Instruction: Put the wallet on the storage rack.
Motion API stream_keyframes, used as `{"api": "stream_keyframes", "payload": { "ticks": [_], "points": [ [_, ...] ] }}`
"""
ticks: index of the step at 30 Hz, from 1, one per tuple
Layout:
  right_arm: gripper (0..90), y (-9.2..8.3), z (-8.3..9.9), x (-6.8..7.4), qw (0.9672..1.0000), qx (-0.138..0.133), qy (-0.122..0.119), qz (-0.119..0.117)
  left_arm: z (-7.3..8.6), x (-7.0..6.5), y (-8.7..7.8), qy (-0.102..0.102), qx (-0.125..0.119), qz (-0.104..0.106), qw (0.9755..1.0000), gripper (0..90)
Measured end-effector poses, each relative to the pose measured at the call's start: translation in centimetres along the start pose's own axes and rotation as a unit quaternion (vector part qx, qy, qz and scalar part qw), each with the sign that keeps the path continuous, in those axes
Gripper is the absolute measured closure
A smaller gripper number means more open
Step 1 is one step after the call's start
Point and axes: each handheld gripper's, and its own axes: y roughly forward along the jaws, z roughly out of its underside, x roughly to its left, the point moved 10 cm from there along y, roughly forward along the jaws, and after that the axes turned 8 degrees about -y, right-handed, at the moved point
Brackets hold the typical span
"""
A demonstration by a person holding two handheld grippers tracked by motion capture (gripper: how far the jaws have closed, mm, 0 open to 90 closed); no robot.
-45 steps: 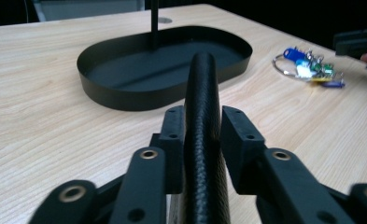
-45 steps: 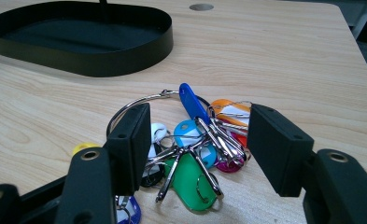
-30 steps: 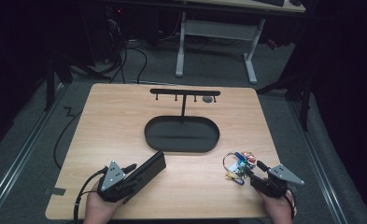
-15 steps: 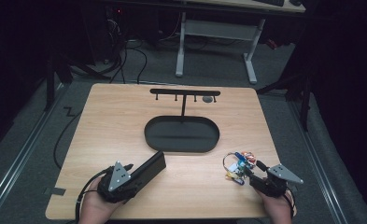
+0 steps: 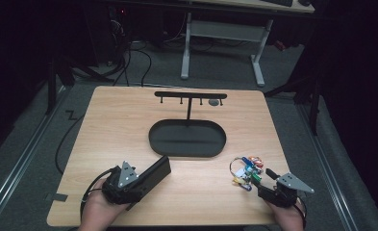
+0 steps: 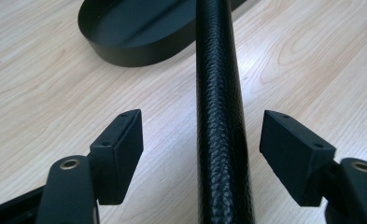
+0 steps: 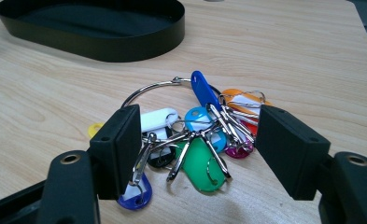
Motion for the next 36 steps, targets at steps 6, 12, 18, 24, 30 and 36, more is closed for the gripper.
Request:
{"api": "stream_keyframes", "payload": {
  "ticks": [6, 12, 18, 24, 30, 36],
  "points": [
    [30.9, -0.1, 0.0, 0.0, 1.0, -0.002, -0.009, -0.002, -1.3, 0.0, -1.4, 0.014, -0.003, -0.026, 0.9996, 27.3],
    [30.9, -0.7, 0.1, -0.2, 1.0, -0.007, -0.005, 0.003, -1.9, -0.4, -1.6, 0.033, 0.007, -0.027, 0.9991, 25.2],
    [31.1, -0.9, -0.4, -0.4, 0.9999, -0.014, 0.001, 0.007, -1.5, -0.5, -0.9, 0.03, 0.046, 0.003, 0.9985, 22.9],
    [31.2, -0.5, -0.3, -0.1, 0.9999, -0.012, 0.003, -0.005, -1.3, -0.5, -0.8, 0.096, 0.11, -0.046, 0.9882, 22.8],
    [31.3, -0.8, -0.3, 0.0, 0.9998, -0.017, 0.002, -0.01, -1.8, -0.5, -1.0, 0.087, 0.131, -0.034, 0.987, 22.7],
    [31.9, -1.3, 0.1, 0.0, 0.9998, -0.013, 0.0, -0.014, -2.8, -1.0, -1.0, 0.076, 0.139, -0.002, 0.9873, 22.5]
  ]
}}
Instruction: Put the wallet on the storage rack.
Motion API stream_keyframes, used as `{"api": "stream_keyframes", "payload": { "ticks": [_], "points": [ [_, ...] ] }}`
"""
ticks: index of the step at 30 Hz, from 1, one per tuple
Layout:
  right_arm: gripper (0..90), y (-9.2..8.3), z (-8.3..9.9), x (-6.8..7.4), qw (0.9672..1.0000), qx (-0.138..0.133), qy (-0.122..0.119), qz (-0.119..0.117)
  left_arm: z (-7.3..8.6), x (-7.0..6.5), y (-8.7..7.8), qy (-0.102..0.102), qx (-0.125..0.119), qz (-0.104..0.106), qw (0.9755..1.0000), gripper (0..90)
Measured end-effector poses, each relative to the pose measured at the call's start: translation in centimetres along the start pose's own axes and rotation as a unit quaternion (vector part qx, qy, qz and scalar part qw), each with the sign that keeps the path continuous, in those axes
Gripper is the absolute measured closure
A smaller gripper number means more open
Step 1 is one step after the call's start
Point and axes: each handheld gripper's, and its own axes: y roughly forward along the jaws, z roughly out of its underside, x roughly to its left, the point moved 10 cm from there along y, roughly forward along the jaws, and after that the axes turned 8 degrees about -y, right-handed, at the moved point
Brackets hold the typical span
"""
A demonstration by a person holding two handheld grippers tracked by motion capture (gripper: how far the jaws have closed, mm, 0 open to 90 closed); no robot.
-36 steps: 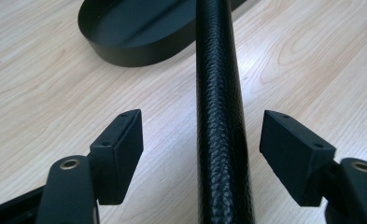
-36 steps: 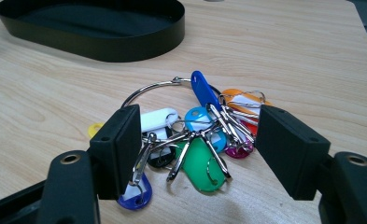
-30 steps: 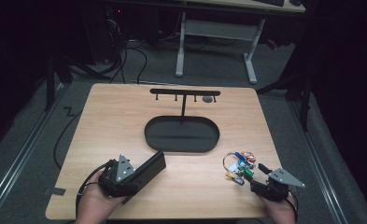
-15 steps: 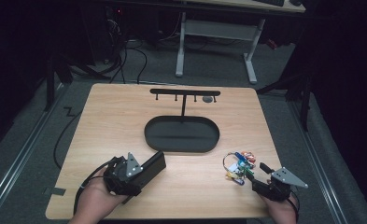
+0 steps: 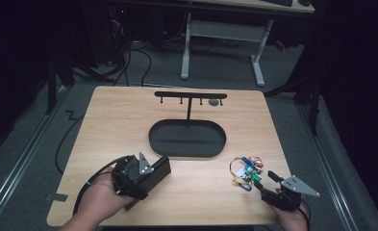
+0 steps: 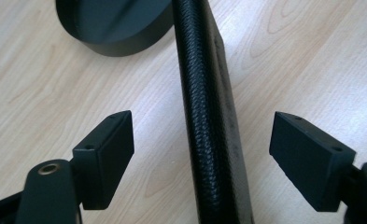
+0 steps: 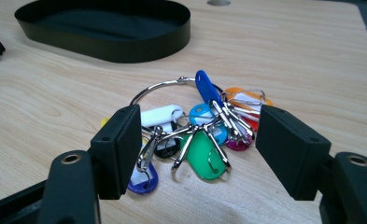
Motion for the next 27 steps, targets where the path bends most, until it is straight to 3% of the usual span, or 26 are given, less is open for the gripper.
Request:
{"api": "stream_keyframes", "payload": {
  "ticks": [5, 8, 11, 15, 21, 27],
  "points": [
    [31.9, -0.2, -0.2, -0.1, 0.9999, -0.005, 0.008, 0.008, 0.4, 0.1, 0.8, -0.011, 0.037, 0.014, 0.9992, 24.5],
    [31.9, -0.1, -0.1, 0.0, 0.9999, 0.001, 0.008, 0.012, 0.4, 0.1, 0.9, -0.007, 0.051, 0.02, 0.9985, 25.5],
    [31.9, -0.1, -0.3, 0.0, 0.9998, -0.001, 0.004, 0.017, 0.1, 0.1, 1.1, 0.001, 0.053, 0.026, 0.9983, 31.8],
    [32.0, 0.0, -0.3, 0.1, 0.9999, -0.001, 0.003, 0.015, -0.3, 0.3, 1.4, -0.004, 0.068, 0.036, 0.9971, 33.5],
    [32.0, 0.4, -0.2, 0.1, 1.0, 0.0, 0.007, 0.005, -1.2, 0.0, 1.6, 0.009, 0.076, 0.032, 0.9966, 37.5],
    [31.9, 0.4, -0.2, -0.1, 0.9999, -0.004, 0.015, -0.001, -1.2, 0.0, 2.3, 0.006, 0.092, 0.033, 0.9952, 42.4]
  ]
}}
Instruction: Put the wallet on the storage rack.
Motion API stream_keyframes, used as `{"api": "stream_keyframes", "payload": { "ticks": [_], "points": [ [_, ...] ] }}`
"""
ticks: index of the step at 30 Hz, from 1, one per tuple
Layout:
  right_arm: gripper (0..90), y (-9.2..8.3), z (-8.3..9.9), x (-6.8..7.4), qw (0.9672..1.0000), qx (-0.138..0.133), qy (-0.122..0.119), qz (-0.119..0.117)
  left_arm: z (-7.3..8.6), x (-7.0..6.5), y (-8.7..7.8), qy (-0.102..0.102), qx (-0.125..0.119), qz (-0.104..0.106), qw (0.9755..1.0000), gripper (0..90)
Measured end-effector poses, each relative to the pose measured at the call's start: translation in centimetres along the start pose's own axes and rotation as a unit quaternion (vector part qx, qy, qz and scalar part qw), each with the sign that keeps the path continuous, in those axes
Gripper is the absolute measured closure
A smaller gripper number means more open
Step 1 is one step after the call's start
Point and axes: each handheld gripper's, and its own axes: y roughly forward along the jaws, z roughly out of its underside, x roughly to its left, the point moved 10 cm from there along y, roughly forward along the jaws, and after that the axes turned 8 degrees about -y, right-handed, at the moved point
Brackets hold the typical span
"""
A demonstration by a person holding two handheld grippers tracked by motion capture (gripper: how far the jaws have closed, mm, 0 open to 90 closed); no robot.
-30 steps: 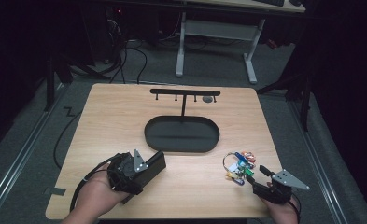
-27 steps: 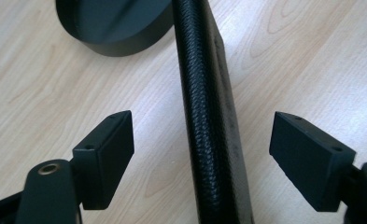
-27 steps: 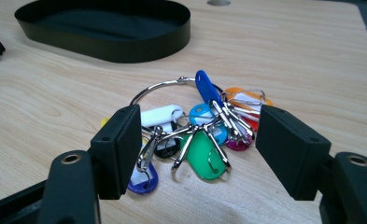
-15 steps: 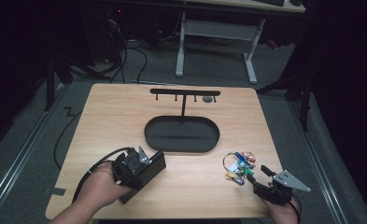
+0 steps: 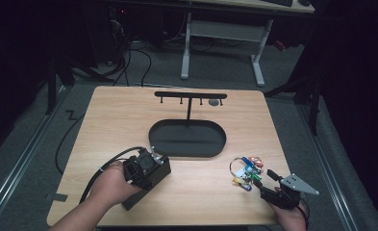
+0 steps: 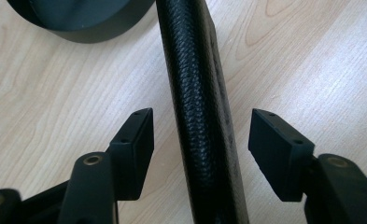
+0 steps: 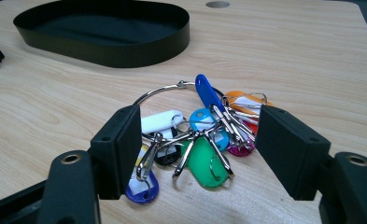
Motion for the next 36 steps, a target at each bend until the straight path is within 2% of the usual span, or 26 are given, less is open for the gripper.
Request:
{"api": "stream_keyframes", "payload": {
  "ticks": [2, 4, 6, 10, 13, 16, 18, 21, 25, 29, 30, 31, 32, 36],
  "points": [
    [31.9, -0.1, -0.2, 0.0, 1.0, -0.004, 0.002, 0.0, -0.2, 0.1, 0.0, -0.01, -0.003, 0.0, 0.9999, 44.0],
    [32.0, -0.2, -0.4, 0.1, 1.0, -0.006, -0.001, 0.0, -0.4, 0.0, -0.2, -0.013, -0.007, 0.007, 0.9999, 49.3],
    [32.0, -0.3, -0.4, 0.2, 1.0, -0.006, -0.004, 0.001, -0.5, 0.0, -0.2, -0.014, -0.005, 0.009, 0.9999, 50.3],
    [32.0, -0.3, 0.0, 0.1, 1.0, -0.001, 0.0, 0.004, -0.4, 0.3, 0.6, -0.023, 0.015, 0.01, 0.9996, 54.2],
    [32.0, -0.4, 0.3, 0.0, 1.0, 0.002, 0.001, 0.005, -0.2, 0.2, 0.7, -0.022, 0.021, 0.009, 0.9995, 55.3],
    [32.1, -0.9, 0.5, -0.3, 0.9999, 0.002, 0.001, 0.011, 0.0, 0.2, 0.4, -0.019, 0.014, 0.008, 0.9997, 55.4],
    [32.2, -1.2, 0.6, -0.4, 0.9999, 0.001, 0.004, 0.014, 0.4, 0.3, 0.3, -0.025, 0.01, 0.015, 0.9995, 55.8],
    [32.2, -1.4, 0.7, -0.6, 0.9998, 0.002, 0.006, 0.018, 1.0, 0.2, 0.5, -0.027, 0.003, 0.024, 0.9993, 59.5],
    [32.2, -1.5, 0.8, -0.6, 0.9998, 0.005, 0.006, 0.019, 1.4, 0.2, 0.6, -0.026, -0.006, 0.025, 0.9993, 62.6],
    [32.2, -1.6, 0.9, -0.5, 0.9998, 0.006, 0.004, 0.019, 1.4, 0.1, 0.7, -0.028, -0.02, 0.025, 0.9991, 70.6],
    [32.2, -1.7, 0.9, -0.6, 0.9998, 0.005, 0.005, 0.02, 1.3, 0.1, 0.6, -0.02, -0.027, 0.017, 0.9993, 72.0],
    [32.2, -1.7, 0.9, -0.6, 0.9997, 0.004, 0.007, 0.021, 1.3, 0.1, 0.6, -0.02, -0.027, 0.017, 0.9993, 72.5],
    [32.2, -1.8, 0.9, -0.7, 0.9997, 0.004, 0.008, 0.022, 1.1, 0.3, 0.6, -0.002, -0.027, -0.007, 0.9996, 72.8],
    [32.3, -1.8, 0.9, -0.7, 0.9997, 0.005, 0.009, 0.022, 0.5, 0.2, 0.1, 0.012, -0.044, -0.009, 0.9989, 73.1]
  ]
}}
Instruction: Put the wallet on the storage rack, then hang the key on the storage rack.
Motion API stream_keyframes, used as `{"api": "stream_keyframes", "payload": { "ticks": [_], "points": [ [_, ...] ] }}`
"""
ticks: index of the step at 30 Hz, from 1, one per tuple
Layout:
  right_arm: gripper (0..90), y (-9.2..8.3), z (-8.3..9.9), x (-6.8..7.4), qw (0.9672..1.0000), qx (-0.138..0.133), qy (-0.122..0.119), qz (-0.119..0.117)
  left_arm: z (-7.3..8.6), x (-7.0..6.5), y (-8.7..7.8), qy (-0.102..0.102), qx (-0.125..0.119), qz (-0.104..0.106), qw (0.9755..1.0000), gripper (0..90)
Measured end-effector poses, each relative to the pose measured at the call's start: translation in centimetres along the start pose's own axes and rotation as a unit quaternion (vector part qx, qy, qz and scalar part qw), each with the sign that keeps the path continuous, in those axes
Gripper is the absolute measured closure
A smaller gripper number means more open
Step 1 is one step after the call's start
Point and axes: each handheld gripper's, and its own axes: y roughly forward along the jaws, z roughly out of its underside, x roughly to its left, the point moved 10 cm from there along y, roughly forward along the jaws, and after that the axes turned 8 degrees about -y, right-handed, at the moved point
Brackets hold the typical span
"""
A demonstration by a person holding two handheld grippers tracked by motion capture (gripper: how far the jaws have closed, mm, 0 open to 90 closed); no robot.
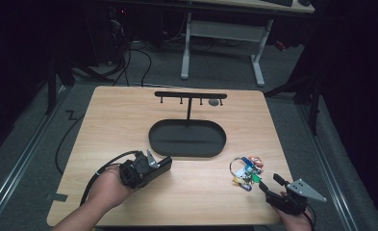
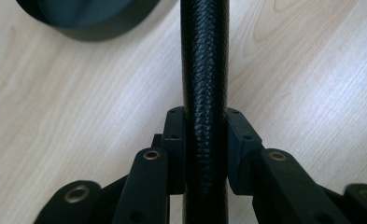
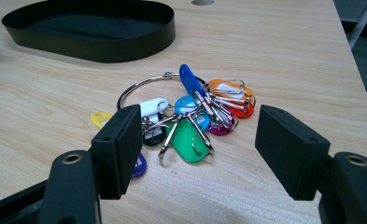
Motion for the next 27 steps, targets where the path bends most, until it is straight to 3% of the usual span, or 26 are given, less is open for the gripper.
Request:
{"api": "stream_keyframes", "payload": {
  "ticks": [1, 2, 17, 27],
  "points": [
    [32.3, 0.1, 0.0, 0.0, 1.0, 0.0, -0.002, -0.001, -0.6, 0.0, -0.6, 0.025, -0.024, -0.007, 0.9994, 73.1],
    [32.3, 0.1, 0.0, 0.0, 1.0, 0.0, -0.003, -0.002, -0.9, 0.0, -0.8, 0.029, -0.025, -0.008, 0.9992, 73.1],
    [32.5, 0.1, 0.0, 0.1, 1.0, -0.001, 0.002, -0.006, -4.6, 1.7, -1.8, 0.056, -0.043, -0.029, 0.9971, 73.1],
    [32.9, 0.2, 0.1, 0.1, 0.9999, -0.002, 0.001, -0.01, -7.7, 2.5, -2.1, 0.094, -0.063, -0.045, 0.9925, 73.1]
  ]
}}
